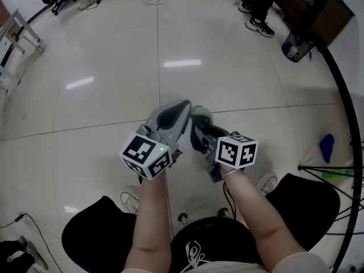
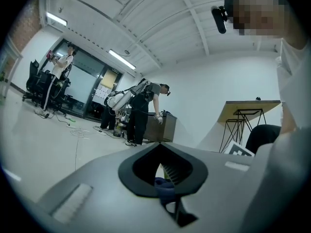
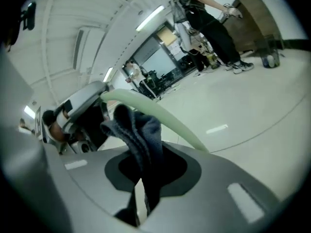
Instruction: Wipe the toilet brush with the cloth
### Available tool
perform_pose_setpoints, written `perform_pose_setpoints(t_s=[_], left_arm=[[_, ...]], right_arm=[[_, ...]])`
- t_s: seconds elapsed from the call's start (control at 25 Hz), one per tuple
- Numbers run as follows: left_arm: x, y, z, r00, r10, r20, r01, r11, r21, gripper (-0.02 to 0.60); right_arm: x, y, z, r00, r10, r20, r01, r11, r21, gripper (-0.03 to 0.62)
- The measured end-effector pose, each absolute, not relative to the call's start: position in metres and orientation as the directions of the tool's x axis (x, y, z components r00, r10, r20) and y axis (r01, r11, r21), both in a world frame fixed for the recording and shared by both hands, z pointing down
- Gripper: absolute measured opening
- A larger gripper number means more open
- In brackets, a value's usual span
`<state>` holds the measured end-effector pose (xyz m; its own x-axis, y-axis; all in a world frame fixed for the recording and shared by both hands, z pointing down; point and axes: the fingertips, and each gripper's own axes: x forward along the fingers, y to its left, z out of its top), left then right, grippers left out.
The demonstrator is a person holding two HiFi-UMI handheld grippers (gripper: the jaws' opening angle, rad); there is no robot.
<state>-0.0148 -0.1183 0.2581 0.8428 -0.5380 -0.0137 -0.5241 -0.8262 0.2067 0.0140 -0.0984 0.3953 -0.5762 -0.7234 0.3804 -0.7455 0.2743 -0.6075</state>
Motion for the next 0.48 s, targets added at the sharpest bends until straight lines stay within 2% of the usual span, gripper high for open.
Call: perform_pose_setpoints(t_s=[0.16,0.48], left_arm=[[-0.013,-0.115,0.260,0.848,-0.530,-0.011,-0.516,-0.829,0.215,0.006],[-0.015,-0.113,0.257,0.844,-0.536,-0.012,-0.523,-0.828,0.203,0.006]], right_arm=[[0.037,-0.103,0.416,-0.540,-0.760,0.361,-0.653,0.109,-0.749,0.063],[0.051,-0.094,0.476,-0.502,-0.724,0.473,-0.676,-0.013,-0.737,0.063]])
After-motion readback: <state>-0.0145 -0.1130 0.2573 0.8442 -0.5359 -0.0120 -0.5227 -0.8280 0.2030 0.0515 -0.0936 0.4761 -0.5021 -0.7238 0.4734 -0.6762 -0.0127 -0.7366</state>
